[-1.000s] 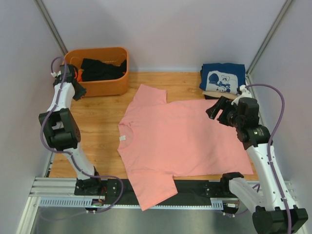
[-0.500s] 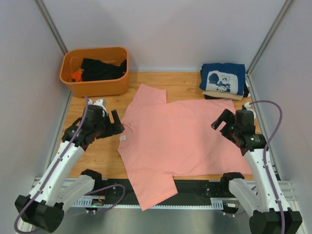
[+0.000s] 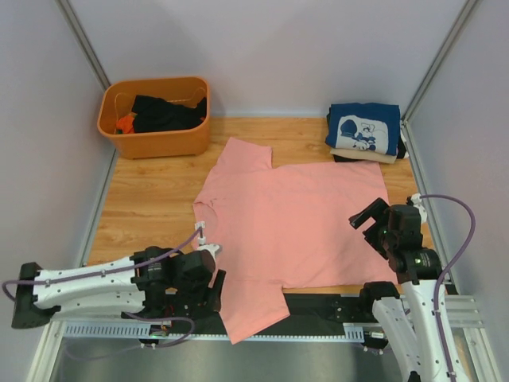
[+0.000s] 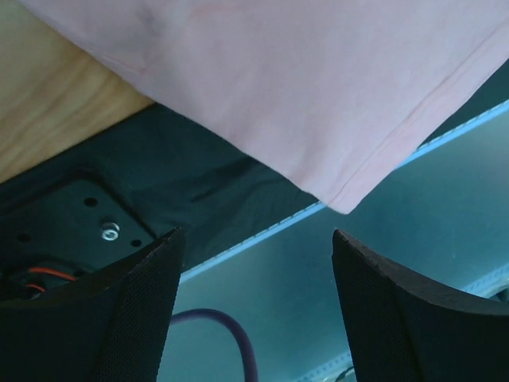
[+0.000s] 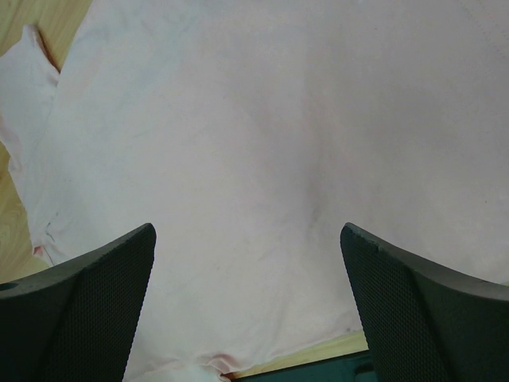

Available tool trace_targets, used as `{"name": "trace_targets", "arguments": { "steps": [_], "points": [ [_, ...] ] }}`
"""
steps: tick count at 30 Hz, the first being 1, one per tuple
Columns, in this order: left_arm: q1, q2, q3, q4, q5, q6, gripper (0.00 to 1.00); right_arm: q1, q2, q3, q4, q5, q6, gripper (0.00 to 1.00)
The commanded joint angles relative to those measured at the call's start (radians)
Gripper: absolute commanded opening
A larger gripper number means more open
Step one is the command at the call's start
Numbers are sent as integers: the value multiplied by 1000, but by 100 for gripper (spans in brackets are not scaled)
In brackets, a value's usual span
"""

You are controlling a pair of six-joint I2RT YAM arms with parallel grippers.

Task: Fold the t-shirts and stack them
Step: Flatten the tshirt out, then fold the tshirt

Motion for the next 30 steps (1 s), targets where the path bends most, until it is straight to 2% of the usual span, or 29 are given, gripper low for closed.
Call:
{"name": "trace_targets", "arguments": {
  "steps": [1, 3, 7, 14, 22, 24, 25, 26, 28, 29, 30],
  "points": [
    [-134, 75, 5, 63, -56, -196, 81, -3, -30, 41, -48, 21, 16, 100],
    [-207, 148, 12, 96, -57, -234, 82, -4, -41, 39, -49, 16, 19, 100],
    [-257, 279, 2, 285, -38, -239, 83, -4, -49, 42, -51, 12, 15, 100],
    [-274, 538, 86, 350, -10, -205, 83, -4, -41, 42, -51, 21, -7, 100],
    [-320, 705, 146, 406, 51, -195, 78, -4, -32, 41, -51, 38, -4, 100],
    [-327, 738, 155, 422, 52, -192, 67, -3, -30, 39, -49, 45, 2, 100],
    [-329, 767, 160, 422, 50, -192, 58, -4, -30, 39, -48, 47, 7, 100],
    [-329, 776, 164, 420, 41, -189, 31, -4, -30, 36, -48, 54, 8, 100],
    [-327, 770, 169, 413, 16, -185, 8, -4, -23, 36, -40, 62, 8, 100],
    [-326, 756, 184, 370, -40, -182, 0, -4, -18, 36, -37, 61, 10, 100],
    [-321, 739, 195, 336, -57, -173, 0, -3, 2, 36, -34, 61, 12, 100]
  ]
}}
